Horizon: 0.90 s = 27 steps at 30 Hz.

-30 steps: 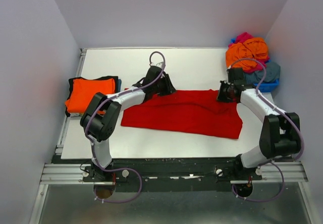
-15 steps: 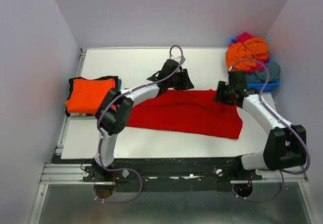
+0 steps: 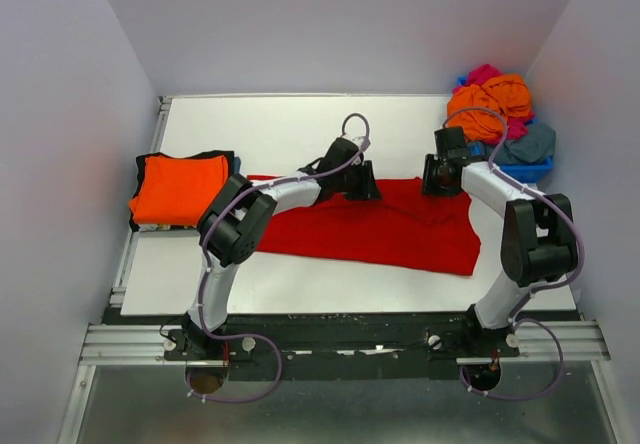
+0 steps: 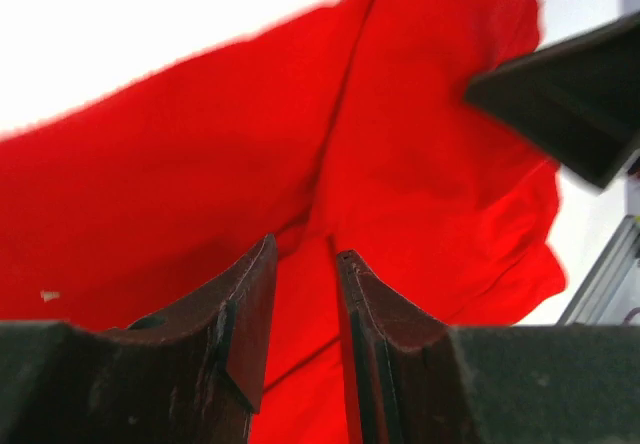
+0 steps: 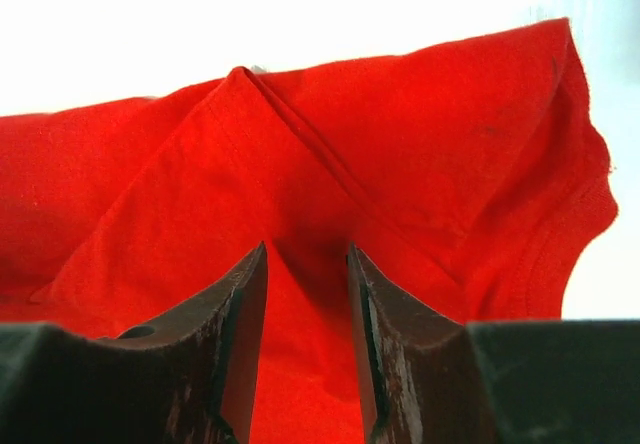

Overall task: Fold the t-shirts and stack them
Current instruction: Fold the other side of the tshirt into a rectangle

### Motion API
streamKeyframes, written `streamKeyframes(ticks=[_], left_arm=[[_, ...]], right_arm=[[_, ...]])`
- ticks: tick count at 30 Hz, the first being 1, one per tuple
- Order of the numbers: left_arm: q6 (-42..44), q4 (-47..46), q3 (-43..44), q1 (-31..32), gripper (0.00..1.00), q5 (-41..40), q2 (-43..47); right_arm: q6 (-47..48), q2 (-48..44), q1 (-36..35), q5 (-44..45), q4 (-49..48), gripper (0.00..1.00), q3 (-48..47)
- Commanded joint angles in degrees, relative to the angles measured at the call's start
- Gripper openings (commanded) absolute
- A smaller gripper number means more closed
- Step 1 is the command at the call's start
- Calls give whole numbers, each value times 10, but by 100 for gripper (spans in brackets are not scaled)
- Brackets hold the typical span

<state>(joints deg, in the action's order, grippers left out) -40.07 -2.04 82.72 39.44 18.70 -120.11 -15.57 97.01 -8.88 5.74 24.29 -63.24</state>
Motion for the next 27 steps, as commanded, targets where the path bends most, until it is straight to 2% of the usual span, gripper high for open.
streamKeyframes(ticks=[1,3,6,9,17,20,22,23,25,27], left_arm=[[26,-36,-48,12,42,8,26],[37,-38,-58,13,42,6,30],[35,-71,-85,14,41,11,38],[24,-83,-91,16,41,27,40],[17,-120,-131,21,41,20,73],[20,-123,-137,21,41,20,81],[21,-125,-139,20,41,21,83],[21,-125,-139,21,41,23,84],[19,-126,-138,20,41,30,85],[18,-131,-140,22,41,34,88]], right_arm=[[5,22,3,6,-14,41,-29],[4,25,2,3,-7,24,-32],[4,-5,2,-2,-6,16,-18],[6,-48,1,-28,7,1,5],[-22,-203,-2,-185,14,1,136],[-50,-267,-3,-242,-6,6,207],[-67,-298,-3,-290,-17,13,248],[-72,-309,-3,-314,-20,23,266],[-76,-328,-4,-343,-21,48,290],[-81,-354,-4,-345,-19,60,305]])
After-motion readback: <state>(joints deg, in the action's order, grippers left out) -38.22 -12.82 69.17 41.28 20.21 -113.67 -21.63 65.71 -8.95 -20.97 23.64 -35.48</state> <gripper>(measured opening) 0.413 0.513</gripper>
